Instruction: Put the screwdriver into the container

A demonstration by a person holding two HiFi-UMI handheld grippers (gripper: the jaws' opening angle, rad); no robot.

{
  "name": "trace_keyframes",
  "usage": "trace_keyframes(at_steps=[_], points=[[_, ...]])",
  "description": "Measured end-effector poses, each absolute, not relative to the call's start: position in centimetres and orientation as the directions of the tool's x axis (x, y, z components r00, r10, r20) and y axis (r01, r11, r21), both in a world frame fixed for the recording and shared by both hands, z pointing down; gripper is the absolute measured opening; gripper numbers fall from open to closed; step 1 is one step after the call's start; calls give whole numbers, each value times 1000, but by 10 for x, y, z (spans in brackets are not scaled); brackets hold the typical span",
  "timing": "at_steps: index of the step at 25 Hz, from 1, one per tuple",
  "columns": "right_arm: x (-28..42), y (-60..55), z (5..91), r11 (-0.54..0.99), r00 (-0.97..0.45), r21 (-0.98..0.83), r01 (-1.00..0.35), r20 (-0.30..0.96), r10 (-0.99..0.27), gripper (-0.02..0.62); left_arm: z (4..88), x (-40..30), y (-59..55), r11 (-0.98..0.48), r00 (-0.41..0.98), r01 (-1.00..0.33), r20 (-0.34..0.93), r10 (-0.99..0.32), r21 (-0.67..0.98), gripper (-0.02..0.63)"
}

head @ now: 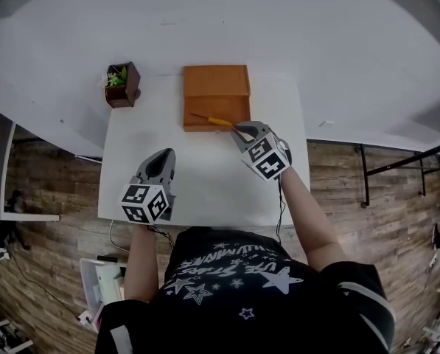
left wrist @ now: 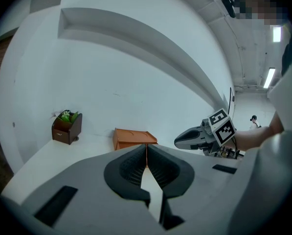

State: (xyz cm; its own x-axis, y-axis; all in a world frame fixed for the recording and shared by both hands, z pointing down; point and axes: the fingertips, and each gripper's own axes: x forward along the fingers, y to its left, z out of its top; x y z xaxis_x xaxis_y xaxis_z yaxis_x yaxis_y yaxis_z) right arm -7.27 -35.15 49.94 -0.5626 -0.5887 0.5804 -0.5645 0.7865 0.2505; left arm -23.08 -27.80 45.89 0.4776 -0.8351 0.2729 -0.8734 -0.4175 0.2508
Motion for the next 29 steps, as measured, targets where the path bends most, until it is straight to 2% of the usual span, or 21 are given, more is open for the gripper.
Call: trace_keyframes(at_steps=[16,29], points=[[6,-245,502,821,-620,226,-524,561,-549,58,464,-146,-161,-357,418,-901,271,-867,248,21],[50,-160,514,835,-654,189,-517,542,-527,57,480,-105,-74,-283,355,-920,270,-895,271,21]])
